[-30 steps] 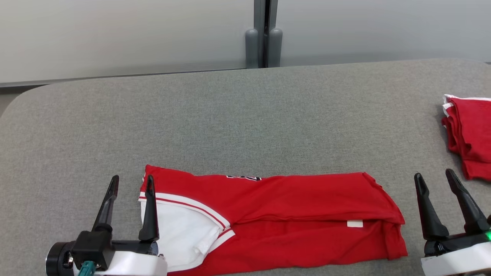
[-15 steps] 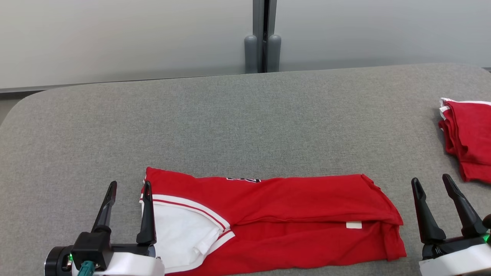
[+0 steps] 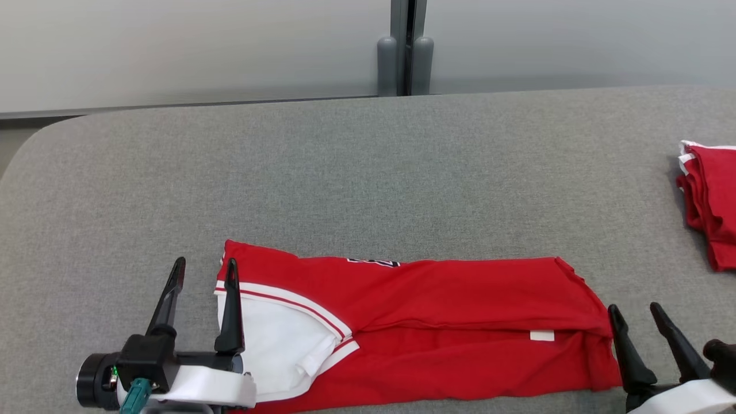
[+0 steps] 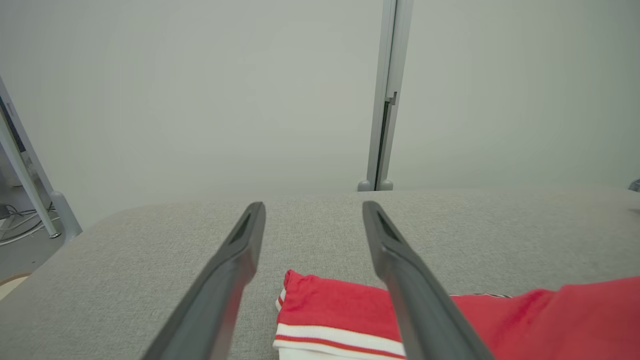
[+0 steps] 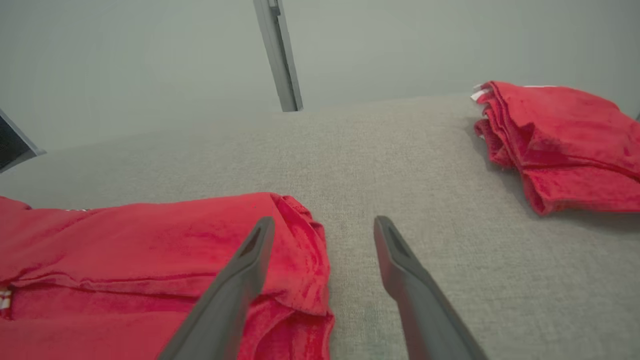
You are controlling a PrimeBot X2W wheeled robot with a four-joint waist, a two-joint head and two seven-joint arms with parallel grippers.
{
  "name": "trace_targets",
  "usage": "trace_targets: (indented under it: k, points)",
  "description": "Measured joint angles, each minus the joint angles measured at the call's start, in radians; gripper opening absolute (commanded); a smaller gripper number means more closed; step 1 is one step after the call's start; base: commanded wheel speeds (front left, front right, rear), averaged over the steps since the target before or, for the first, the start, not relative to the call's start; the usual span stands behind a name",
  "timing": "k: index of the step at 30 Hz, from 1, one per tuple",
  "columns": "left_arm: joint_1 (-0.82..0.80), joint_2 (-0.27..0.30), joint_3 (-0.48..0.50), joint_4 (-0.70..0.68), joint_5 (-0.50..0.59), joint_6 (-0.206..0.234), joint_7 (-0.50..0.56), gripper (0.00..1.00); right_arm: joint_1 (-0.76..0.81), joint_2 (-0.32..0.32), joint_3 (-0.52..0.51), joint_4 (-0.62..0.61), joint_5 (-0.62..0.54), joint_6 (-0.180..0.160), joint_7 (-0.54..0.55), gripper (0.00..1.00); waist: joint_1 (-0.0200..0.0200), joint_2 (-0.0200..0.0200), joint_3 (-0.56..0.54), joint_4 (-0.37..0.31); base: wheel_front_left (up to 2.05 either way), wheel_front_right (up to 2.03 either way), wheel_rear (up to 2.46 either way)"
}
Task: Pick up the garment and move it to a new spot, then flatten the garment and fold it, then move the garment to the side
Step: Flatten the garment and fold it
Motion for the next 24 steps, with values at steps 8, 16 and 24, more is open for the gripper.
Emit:
trace_targets:
  k: [8, 16, 24]
  points:
    - [-0.066, -0.017, -0.013, 0.012, -0.001, 0.0, -0.007, 1.0, -0.086, 0.003, 0.098, 0.202, 0.08, 0.0, 0.004, 1.0, 0.0, 0.0, 0.081, 0.026, 0.0, 0.0, 0.0]
    - [-0.098, -0.024, -0.011, 0.032, -0.001, -0.001, -0.011, 1.0, -0.134, -0.001, 0.184, 0.284, 0.136, -0.003, -0.056, 0.01, 0.0, 0.0, 0.129, 0.046, 0.0, 0.0, 0.0]
    - [-0.102, -0.027, 0.014, 0.023, 0.001, -0.003, -0.012, 1.0, -0.156, -0.007, 0.221, 0.299, 0.207, 0.002, -0.095, 0.0, 0.0, 0.0, 0.138, 0.037, 0.0, 0.0, 0.0]
